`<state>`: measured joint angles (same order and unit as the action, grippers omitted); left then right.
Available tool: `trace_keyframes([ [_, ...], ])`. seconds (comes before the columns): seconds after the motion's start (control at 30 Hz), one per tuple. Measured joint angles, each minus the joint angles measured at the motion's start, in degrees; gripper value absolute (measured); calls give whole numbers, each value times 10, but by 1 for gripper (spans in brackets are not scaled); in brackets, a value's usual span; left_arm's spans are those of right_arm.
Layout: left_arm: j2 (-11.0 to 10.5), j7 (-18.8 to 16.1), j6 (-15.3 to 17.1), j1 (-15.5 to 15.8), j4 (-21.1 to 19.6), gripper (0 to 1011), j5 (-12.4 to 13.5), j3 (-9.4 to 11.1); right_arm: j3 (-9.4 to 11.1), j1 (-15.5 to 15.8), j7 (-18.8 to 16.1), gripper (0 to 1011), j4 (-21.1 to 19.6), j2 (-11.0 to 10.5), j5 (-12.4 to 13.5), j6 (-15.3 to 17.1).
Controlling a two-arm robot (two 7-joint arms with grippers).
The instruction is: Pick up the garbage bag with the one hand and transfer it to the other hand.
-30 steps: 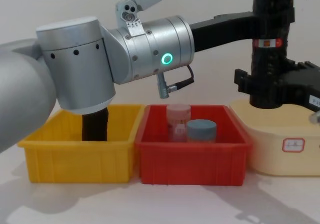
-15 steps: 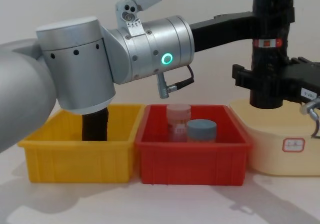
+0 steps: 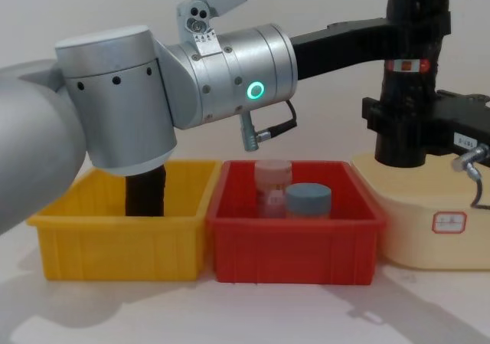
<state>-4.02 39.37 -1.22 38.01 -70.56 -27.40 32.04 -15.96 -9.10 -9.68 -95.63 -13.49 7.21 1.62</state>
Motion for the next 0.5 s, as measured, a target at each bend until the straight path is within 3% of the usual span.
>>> trace_keyframes([
  [0.23,0,0,0,0,0,407,0,0,2,-1,-2,552,0,3,-3,6],
  [0.37,0,0,0,0,0,474,0,0,4,-1,-3,552,0,6,-5,11],
  [0.5,0,0,0,0,0,606,0,0,7,-2,-3,552,0,8,-6,14],
])
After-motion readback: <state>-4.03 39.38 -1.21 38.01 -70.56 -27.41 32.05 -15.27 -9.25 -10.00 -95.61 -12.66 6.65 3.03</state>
